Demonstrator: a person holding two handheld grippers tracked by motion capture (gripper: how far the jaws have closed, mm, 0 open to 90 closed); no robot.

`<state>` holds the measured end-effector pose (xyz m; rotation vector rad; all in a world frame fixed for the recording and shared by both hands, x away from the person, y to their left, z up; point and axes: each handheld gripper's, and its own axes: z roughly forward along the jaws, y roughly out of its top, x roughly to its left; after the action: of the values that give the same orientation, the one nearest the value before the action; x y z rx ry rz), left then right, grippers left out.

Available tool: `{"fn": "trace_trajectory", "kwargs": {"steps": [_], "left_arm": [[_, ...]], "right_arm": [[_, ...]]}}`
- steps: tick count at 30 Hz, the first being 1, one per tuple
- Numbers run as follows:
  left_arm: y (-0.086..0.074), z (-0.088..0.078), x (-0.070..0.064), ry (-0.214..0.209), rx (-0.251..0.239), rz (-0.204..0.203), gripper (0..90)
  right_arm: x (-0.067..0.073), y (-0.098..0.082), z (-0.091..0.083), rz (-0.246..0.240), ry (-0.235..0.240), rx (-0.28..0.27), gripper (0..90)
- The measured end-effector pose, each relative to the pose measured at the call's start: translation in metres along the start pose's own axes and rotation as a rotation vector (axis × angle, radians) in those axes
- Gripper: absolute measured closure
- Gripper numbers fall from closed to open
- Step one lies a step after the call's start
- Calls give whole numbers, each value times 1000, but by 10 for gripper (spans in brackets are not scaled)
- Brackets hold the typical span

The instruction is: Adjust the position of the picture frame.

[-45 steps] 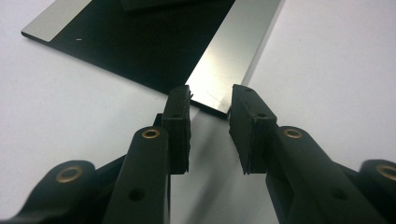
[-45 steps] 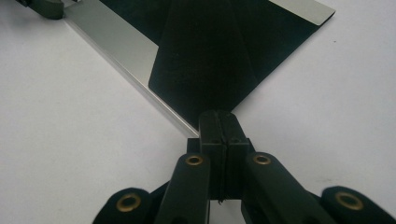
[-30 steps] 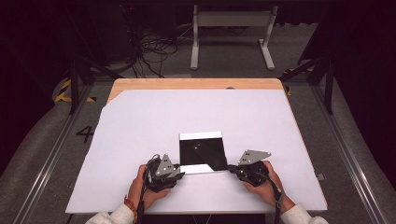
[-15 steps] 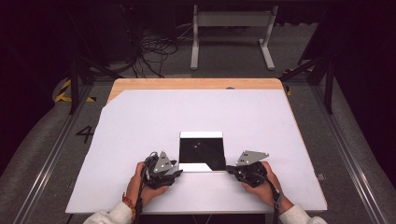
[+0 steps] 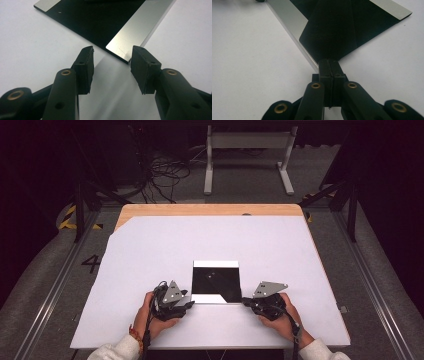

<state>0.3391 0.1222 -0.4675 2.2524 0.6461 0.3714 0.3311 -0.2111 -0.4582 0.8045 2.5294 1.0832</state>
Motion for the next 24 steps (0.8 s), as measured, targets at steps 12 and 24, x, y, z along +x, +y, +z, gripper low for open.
{"fn": "trace_trajectory", "kwargs": {"steps": [12, 24], "left_arm": [[-7, -20, 6, 26, -15, 25, 448], [-35, -59, 8, 56, -9, 13, 340]], "right_arm": [[-3, 1, 0, 3, 18, 4, 900], [0, 7, -11, -7, 41, -2, 876]]}}
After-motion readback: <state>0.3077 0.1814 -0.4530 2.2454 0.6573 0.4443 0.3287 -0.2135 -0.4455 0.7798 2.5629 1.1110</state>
